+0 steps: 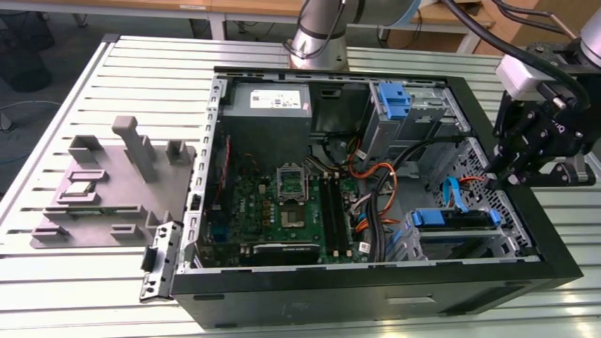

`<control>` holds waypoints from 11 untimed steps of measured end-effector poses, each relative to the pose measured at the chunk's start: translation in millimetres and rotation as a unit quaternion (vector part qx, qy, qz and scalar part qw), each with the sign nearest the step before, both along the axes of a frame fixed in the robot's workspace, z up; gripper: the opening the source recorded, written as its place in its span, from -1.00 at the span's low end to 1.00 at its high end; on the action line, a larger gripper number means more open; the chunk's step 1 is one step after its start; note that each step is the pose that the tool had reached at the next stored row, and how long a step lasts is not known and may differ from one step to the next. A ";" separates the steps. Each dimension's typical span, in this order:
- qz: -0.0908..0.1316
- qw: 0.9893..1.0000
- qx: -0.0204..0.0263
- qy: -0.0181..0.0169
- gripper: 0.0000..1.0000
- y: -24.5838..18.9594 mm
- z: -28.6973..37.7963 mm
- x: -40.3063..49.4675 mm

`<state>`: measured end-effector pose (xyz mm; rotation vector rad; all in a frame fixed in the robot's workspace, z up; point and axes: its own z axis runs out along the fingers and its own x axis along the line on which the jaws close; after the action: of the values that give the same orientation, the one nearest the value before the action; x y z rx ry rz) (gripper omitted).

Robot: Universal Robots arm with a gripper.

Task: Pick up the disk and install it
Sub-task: 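Insert the second disk wire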

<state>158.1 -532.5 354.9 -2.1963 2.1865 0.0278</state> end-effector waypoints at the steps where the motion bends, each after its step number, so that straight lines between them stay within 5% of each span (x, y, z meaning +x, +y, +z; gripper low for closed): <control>1: 0.000 1.000 -0.001 0.001 -0.39 0.0 -0.9 0.7; 8: 0.000 1.000 -0.006 0.015 -0.39 1.1 -7.1 2.6; 11: 0.000 1.000 -0.006 0.016 -0.39 2.6 -7.4 4.4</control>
<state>162.4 -529.8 347.5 -2.2174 2.2090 0.0501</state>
